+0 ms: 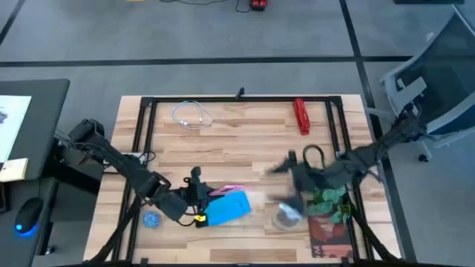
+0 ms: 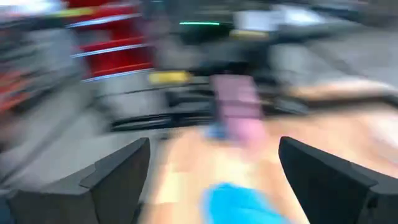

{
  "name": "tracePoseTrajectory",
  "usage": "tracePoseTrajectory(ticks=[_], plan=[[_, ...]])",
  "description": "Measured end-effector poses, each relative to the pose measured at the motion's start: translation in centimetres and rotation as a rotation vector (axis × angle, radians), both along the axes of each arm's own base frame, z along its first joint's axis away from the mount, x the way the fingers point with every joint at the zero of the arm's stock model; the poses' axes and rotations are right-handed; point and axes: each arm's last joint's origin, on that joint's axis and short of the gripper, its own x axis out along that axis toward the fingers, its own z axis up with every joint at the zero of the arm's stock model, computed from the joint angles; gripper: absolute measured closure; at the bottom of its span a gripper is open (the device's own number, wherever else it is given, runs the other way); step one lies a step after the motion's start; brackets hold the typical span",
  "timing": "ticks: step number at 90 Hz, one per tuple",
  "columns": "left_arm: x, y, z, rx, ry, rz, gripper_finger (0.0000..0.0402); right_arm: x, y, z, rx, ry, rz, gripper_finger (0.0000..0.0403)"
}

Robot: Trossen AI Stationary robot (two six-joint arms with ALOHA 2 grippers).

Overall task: Apply microfiber cloth
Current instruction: Wipe the back and front of the cellphone with the blue microfiber cloth

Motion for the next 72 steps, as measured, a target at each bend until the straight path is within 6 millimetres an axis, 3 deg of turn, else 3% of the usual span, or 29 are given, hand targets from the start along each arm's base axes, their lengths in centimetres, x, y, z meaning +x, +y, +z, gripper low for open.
tracePoseTrajectory(ticks=[14, 24, 45, 72], plan=[[-0.8, -0.8, -1.1, -0.083, 0.019, 0.024, 0.0393, 2.6, -1.7, -1.8, 0.007, 0.045, -0.123, 0.0058], [-1.7, -1.0, -3.5, -0.131, 0.052, 0.039, 0.0393, 5.0, -1.8, -3.7, 0.002, 0.063, -0.147, 0.0058], [-3.0, -0.5, -8.3, -0.313, 0.016, 0.036, 0.0393, 9.7, -2.0, -7.2, 0.074, 0.162, 0.069, 0.0058], [-2.7, 0.8, -12.0, -0.475, 0.221, -0.047, 0.0393, 11.2, 0.2, -9.2, 0.065, 0.231, 0.159, 0.0058]])
